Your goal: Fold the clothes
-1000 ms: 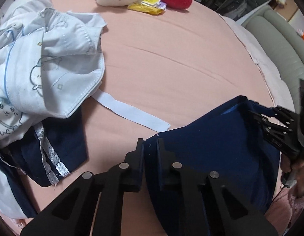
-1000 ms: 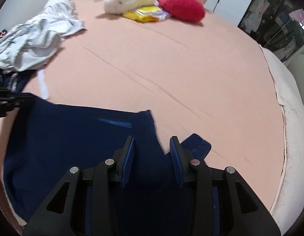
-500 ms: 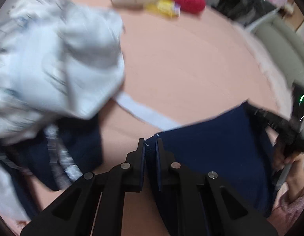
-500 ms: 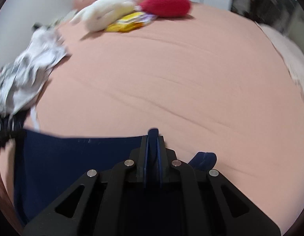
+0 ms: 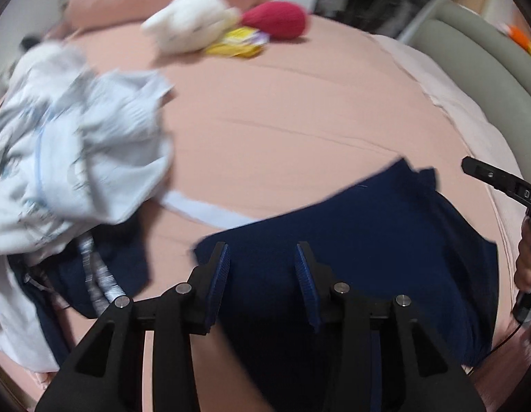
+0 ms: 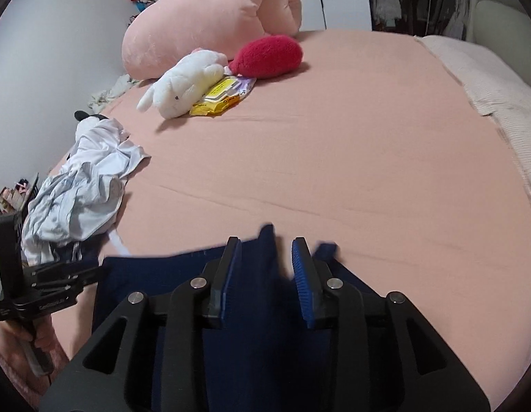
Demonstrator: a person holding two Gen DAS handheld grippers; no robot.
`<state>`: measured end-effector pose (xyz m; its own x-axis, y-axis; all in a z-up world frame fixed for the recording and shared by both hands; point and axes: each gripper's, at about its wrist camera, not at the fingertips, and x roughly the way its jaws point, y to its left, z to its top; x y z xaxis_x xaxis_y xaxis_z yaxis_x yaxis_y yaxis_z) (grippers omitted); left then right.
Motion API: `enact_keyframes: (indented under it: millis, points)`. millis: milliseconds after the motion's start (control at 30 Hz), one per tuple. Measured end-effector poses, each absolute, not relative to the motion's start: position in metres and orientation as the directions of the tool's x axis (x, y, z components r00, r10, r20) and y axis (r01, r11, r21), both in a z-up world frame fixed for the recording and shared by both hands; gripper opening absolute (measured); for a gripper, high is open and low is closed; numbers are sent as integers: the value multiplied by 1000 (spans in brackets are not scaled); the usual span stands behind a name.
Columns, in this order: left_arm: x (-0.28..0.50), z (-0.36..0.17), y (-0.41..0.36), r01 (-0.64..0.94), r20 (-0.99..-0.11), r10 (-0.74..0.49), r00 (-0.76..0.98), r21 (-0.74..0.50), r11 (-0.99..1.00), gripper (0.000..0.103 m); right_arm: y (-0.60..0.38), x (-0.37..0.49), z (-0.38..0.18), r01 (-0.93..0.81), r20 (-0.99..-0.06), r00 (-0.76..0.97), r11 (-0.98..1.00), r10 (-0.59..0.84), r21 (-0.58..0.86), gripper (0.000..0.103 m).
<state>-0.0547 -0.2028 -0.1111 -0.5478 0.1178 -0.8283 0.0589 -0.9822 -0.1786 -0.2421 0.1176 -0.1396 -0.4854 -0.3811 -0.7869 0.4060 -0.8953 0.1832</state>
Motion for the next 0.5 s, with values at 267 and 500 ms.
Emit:
enact_keyframes:
  millis: [267, 500]
  points:
    - [-99, -98, -87, -246, -817, 244, -522, -130, -961, 38, 223, -196, -158, 161, -846, -529, -986, -61, -29, 36]
    - [-163, -107, 2, -428, -846, 308, -435, -107, -897, 25, 290, -191, -172, -13, -888, -449, -994, -94, 112, 39]
